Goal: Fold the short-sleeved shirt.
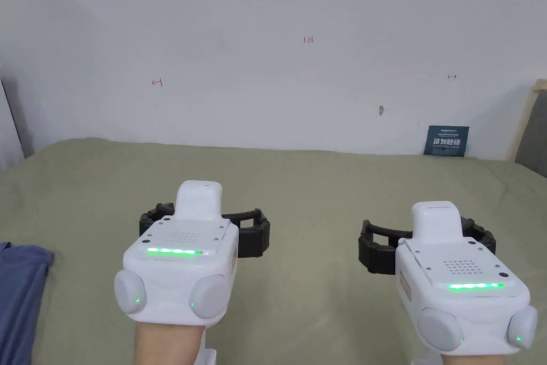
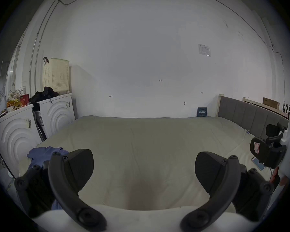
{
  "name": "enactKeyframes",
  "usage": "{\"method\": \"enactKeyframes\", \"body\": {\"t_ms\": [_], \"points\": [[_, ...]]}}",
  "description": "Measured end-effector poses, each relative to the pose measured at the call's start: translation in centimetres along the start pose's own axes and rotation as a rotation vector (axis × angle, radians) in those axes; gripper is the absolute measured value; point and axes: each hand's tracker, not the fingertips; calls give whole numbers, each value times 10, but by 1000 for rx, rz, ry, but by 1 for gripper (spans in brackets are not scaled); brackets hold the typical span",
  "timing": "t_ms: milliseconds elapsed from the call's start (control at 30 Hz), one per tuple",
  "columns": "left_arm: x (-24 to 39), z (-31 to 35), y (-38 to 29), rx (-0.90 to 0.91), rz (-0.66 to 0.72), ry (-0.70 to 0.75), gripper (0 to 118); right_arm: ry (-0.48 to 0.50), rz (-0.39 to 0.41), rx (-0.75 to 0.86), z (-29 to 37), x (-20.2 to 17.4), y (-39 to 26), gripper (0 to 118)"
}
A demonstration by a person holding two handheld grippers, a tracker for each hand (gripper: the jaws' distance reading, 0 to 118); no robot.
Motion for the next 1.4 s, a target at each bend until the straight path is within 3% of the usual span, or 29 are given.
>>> {"method": "enactKeyframes", "body": {"t_ms": [1400], "points": [[-2,3,4,14,-3,-1,118,6,-1,11,1,-1,2,118]]}}
